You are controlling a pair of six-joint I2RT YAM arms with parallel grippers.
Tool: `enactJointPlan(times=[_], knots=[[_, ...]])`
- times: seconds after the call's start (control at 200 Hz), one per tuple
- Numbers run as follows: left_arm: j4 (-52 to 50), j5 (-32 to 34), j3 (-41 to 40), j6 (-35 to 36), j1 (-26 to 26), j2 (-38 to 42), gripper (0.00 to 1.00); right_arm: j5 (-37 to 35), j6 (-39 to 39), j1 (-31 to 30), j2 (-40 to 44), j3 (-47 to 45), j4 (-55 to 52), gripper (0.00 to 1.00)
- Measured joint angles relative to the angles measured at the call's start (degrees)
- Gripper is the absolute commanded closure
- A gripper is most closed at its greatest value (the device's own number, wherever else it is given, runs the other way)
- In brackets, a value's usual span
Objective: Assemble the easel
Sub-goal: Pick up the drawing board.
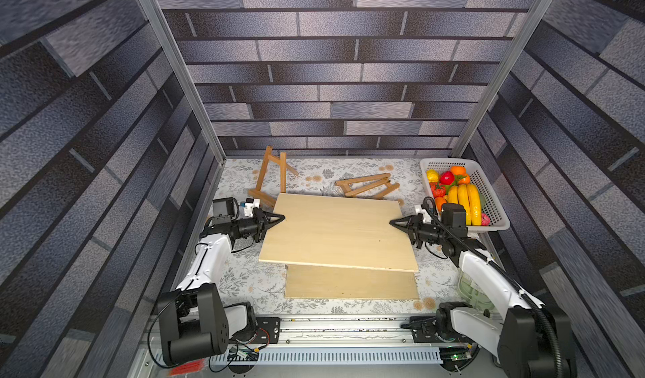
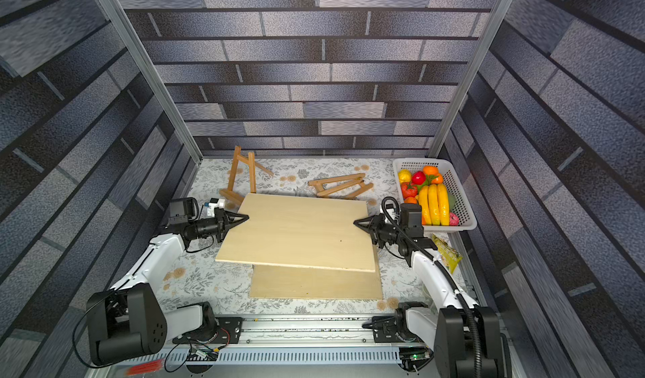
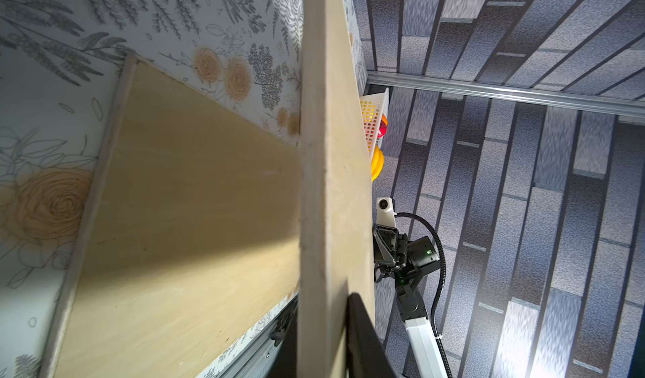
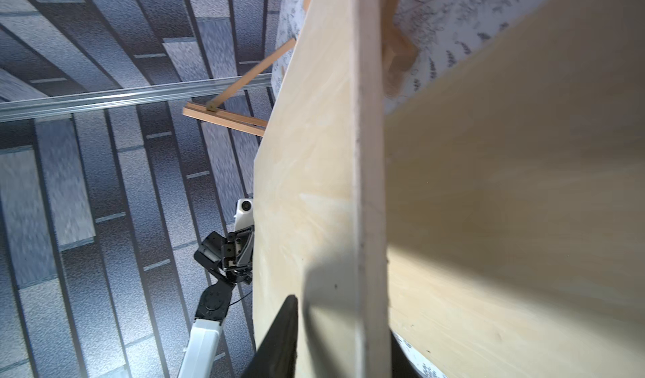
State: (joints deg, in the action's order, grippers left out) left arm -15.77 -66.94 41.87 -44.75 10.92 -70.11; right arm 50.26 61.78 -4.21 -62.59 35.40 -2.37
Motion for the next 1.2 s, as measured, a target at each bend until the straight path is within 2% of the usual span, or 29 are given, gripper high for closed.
enactJointPlan(times=[0.095, 0.21, 0.296, 0.421, 0.491, 0.656, 0.862, 1.097, 1.197], knots=[[2.64, -1.46, 1.57, -4.09, 0.57, -0.13, 1.00, 2.14, 6.25, 0.55, -1.07, 5.81, 2.38, 0.91], [8.79, -2.95, 2.84, -10.16, 0.61, -0.68, 1.00, 3.78, 13.99, 0.72, -2.91, 11.76, 7.34, 0.92], [17.09, -3.21, 3.15, -16.81, 0.63, -0.92, 1.00, 4.55, 16.92, 0.72, -5.20, 14.34, 11.76, 1.00], [38.14, -3.61, 1.53, -30.84, 0.98, -3.23, 1.00, 5.97, 20.65, 0.59, -10.40, 19.26, 19.67, 1.00], [47.17, -3.48, 1.66, -36.37, 1.09, -4.74, 1.00, 6.75, 23.08, 0.31, -13.27, 22.67, 24.26, 1.00], [55.84, -3.15, 3.85, -41.81, 1.36, -4.96, 1.00, 8.52, 25.44, 0.22, -15.74, 27.23, 29.57, 1.00], [58.31, -3.91, 4.61, -43.21, 2.32, -4.85, 0.95, 8.96, 20.17, -0.07, -15.74, 29.14, 26.27, 1.00], [60.24, -7.32, 7.93, -42.49, 3.82, -8.87, 0.91, 5.68, -0.09, -2.10, -13.31, 34.80, 4.39, 1.00], [60.85, -8.59, 7.98, -40.83, 3.80, -10.27, 0.91, 5.01, -5.92, -2.40, -11.76, 36.74, -3.19, 1.00]])
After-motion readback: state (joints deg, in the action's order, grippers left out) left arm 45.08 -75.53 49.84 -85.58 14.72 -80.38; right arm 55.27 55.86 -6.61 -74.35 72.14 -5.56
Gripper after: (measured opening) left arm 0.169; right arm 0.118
